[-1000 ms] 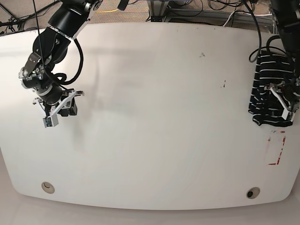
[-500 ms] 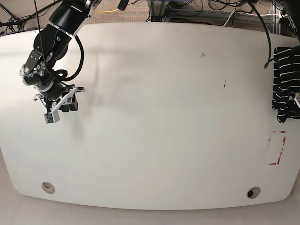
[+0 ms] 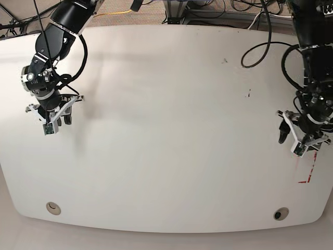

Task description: Fold the T-shirt properly

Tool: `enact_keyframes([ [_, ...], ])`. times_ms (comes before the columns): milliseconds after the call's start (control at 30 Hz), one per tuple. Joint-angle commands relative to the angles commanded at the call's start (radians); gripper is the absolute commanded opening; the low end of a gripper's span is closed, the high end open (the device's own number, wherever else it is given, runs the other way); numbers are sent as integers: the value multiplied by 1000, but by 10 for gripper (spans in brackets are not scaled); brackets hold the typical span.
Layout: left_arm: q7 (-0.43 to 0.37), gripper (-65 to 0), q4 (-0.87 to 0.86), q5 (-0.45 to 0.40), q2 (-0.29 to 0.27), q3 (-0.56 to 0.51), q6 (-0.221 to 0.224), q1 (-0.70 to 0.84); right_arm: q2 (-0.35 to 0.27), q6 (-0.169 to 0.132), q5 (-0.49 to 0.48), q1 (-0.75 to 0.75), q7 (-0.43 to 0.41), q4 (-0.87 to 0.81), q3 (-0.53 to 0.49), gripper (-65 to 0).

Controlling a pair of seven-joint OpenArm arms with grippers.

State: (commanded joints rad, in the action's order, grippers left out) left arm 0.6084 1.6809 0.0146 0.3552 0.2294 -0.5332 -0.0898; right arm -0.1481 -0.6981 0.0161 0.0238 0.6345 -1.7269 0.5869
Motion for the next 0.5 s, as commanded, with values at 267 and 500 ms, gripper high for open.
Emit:
enact_keyframes([
  [267, -433, -281, 14, -218, -265, -29, 104, 178, -21, 0, 21, -89, -405, 178, -3, -476],
  [500, -592, -281, 81, -253, -334, -46, 201, 390, -29, 25, 20, -218, -565, 230, 0, -476],
])
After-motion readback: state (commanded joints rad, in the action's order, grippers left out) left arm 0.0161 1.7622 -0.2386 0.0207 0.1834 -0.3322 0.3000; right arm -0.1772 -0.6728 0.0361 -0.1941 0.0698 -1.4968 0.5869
